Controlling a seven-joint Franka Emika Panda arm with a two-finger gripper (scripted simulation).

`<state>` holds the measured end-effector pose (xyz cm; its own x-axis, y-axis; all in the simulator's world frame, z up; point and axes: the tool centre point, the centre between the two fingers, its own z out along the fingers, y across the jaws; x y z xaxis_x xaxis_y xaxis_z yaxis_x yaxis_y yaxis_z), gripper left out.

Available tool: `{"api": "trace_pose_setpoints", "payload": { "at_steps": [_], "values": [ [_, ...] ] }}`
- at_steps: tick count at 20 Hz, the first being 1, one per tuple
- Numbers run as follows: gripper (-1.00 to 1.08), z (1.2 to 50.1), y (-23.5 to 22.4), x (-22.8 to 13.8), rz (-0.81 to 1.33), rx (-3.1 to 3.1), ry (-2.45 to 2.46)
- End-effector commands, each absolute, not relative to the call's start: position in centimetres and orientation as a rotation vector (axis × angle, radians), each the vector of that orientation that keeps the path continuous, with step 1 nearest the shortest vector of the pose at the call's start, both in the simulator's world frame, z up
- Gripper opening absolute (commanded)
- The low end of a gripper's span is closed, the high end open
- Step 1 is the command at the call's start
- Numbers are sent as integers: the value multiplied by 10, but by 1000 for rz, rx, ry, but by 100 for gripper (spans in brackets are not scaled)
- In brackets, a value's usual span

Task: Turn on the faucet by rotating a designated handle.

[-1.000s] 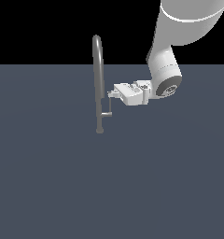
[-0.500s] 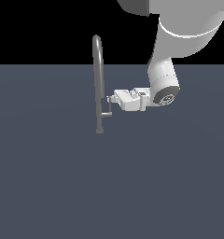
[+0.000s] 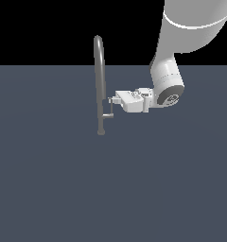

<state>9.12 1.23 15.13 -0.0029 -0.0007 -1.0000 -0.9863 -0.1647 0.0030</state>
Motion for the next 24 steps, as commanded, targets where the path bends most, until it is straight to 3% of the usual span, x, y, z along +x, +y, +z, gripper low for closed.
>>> {"api": "trace_pose_setpoints", "payload": {
  "at_steps": [1,24],
  "values": [
    [-100,153,12,86,1332,-1329,1129],
    [-100,157,6,50,1319,-1333,1126]
  ]
}}
